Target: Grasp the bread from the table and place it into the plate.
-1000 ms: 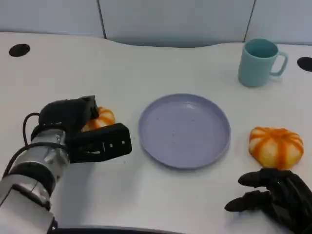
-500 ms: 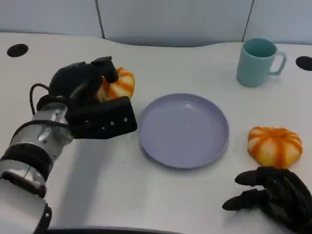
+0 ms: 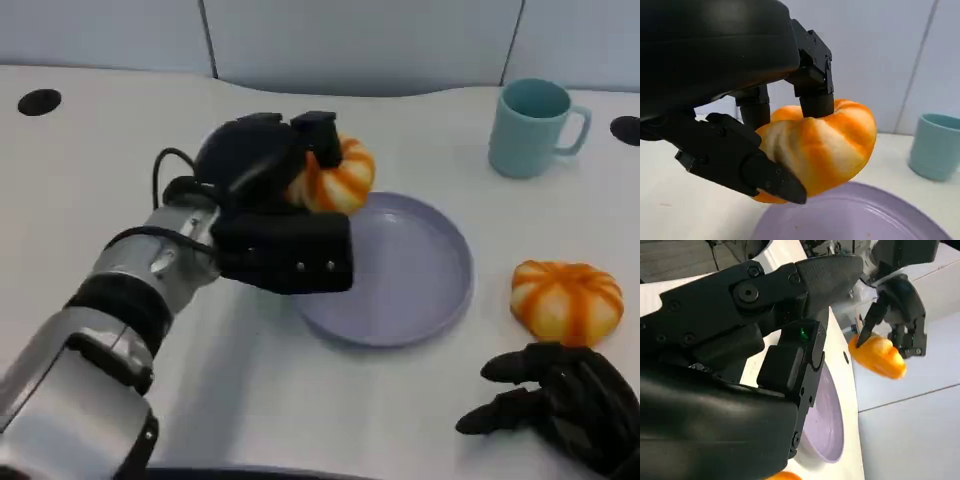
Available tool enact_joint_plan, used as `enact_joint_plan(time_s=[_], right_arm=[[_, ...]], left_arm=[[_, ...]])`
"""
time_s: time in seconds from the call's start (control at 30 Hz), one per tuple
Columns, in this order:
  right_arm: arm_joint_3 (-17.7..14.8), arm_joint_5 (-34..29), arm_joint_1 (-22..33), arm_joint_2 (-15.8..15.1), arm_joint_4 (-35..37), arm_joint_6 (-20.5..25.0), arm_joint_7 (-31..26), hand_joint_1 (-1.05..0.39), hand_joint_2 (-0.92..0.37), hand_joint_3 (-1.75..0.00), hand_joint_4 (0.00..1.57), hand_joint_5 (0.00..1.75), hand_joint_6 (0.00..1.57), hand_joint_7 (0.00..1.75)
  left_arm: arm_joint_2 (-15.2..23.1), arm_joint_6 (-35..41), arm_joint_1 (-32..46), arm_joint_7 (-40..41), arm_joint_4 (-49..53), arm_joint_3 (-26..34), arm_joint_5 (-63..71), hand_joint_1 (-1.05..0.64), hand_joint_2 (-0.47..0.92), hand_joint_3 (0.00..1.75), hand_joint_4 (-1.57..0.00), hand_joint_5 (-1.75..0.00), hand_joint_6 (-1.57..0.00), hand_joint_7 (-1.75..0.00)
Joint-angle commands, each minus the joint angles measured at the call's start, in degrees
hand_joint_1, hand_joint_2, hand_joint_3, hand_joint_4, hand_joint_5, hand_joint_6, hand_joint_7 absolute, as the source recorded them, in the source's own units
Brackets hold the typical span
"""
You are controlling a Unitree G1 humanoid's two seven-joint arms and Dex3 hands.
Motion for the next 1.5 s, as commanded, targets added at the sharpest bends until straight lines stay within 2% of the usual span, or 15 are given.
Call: enact_joint_plan(time_s=[0.03, 0.17, 0.3, 0.37, 0.47, 0.57, 0.67, 0.77, 0.87, 0.9, 0.97, 1.07, 1.23, 1.33, 1.5], right_arm=[[0.1, -0.7, 1.7, -0.4, 1.6, 1.0, -0.2, -0.61, -0.92, -0.16, 1.47, 0.01, 1.35, 0.00], [0.2, -0.6, 1.8, -0.2, 1.3, 1.3, -0.2, -0.61, -0.92, -0.15, 1.47, 0.01, 1.36, 0.00], [0.2, -0.4, 2.0, -0.1, 1.1, 2.0, 0.1, -0.61, -0.92, -0.15, 1.47, 0.01, 1.35, 0.00], [0.2, -0.3, 2.1, 0.0, 0.8, 2.3, 0.2, -0.62, -0.92, -0.13, 1.47, 0.01, 1.35, 0.00], [0.3, -0.5, 2.5, 0.2, 0.1, 1.7, -0.1, -0.60, -0.92, -0.15, 1.47, 0.01, 1.35, 0.00], [0.5, -0.7, 2.9, 0.4, -0.7, 1.9, -0.8, -0.61, -0.92, -0.15, 1.49, 0.02, 1.36, 0.01], [0.5, -0.2, 3.2, 0.5, -1.4, 2.8, 0.1, -0.60, -0.92, -0.16, 1.48, 0.01, 1.35, 0.00], [0.9, -0.6, 3.7, 0.4, -2.7, 3.5, -0.7, -0.62, -0.92, -0.14, 1.49, 0.02, 1.36, 0.01], [0.8, -0.2, 3.9, 0.6, -3.1, 4.3, -0.6, -0.62, -0.92, -0.13, 1.49, 0.02, 1.37, 0.01], [0.8, -0.2, 3.9, 0.6, -3.3, 4.4, -0.6, -0.62, -0.92, -0.12, 1.49, 0.02, 1.36, 0.01], [0.7, -0.3, 3.9, 0.5, -3.1, 4.2, -0.6, -0.62, -0.92, -0.13, 1.48, 0.01, 1.36, 0.01], [0.4, 0.0, 3.7, 0.8, -2.7, 3.8, -0.5, -0.61, -0.92, -0.13, 1.48, 0.01, 1.36, 0.00], [0.3, 0.2, 3.6, 1.0, -2.5, 3.0, 0.3, -0.60, -0.92, -0.14, 1.49, 0.01, 1.35, 0.00], [0.5, 0.0, 3.7, 0.9, -2.9, 3.5, 0.1, -0.62, -0.92, -0.14, 1.49, 0.01, 1.35, 0.00], [0.2, 0.2, 3.4, 0.9, -2.2, 3.3, 0.3, -0.61, -0.92, -0.14, 1.49, 0.01, 1.35, 0.00]], left_arm=[[-1.5, -0.1, -1.8, 0.2, 1.2, -2.6, 2.5, -0.13, 0.80, 0.26, -0.87, -1.75, -0.66, -1.75], [-3.1, 0.4, -2.0, -0.1, 2.3, -3.9, 3.4, -0.11, 0.78, 0.31, -0.89, -1.75, -0.67, -1.75], [-4.5, 1.1, -2.2, -0.2, 3.2, -5.3, 4.6, -0.22, 0.78, 0.29, -0.84, -1.75, -0.64, -1.58], [-5.0, 1.0, -2.1, -0.3, 3.7, -5.6, 4.7, -0.21, 0.80, 0.28, -0.86, -1.75, -0.61, -1.71], [-5.4, 1.4, -2.2, -2.0, 4.3, -6.0, 4.7, -0.21, 0.82, 0.30, -0.87, -1.75, -0.61, -1.74], [-5.3, 1.3, -2.3, -3.0, 4.6, -6.9, 5.5, -0.28, 0.81, 0.24, -0.83, -1.75, -0.66, -1.39], [-5.2, 1.4, -2.3, -4.0, 4.6, -7.7, 6.2, -0.34, 0.81, 0.20, -0.81, -1.75, -0.68, -1.32], [-5.0, 1.5, -2.5, -5.1, 4.6, -8.6, 6.9, -0.37, 0.85, 0.12, -0.57, -1.68, -0.51, -1.26], [-4.8, 1.7, -3.1, -10.4, 4.6, -8.1, 6.0, -0.45, 0.91, 0.05, -0.42, -1.38, -0.39, -1.34], [-4.7, 1.8, -3.4, -11.7, 4.5, -8.0, 5.9, -0.47, 0.92, 0.05, -0.36, -1.28, -0.37, -1.24], [-4.7, 2.0, -3.7, -13.2, 4.2, -8.0, 5.9, -0.51, 0.91, 0.02, -0.23, -1.04, -0.43, -0.75], [-4.9, 3.1, -4.1, -13.8, 4.0, -8.6, 6.7, -0.58, 0.89, 0.00, -0.08, -0.95, -0.49, -0.30], [-4.6, 3.3, -4.7, -14.7, 3.8, -9.0, 6.9, -0.67, 0.90, 0.01, 0.00, -0.91, -0.45, -0.15], [-4.2, 3.1, -4.8, -14.7, 3.6, -9.2, 7.0, -0.73, 0.92, 0.01, 0.00, -0.77, -0.33, -0.10], [-3.4, 2.7, -5.0, -14.8, 3.2, -9.0, 6.6, -0.75, 0.92, 0.02, 0.00, -0.64, -0.27, -0.09]])
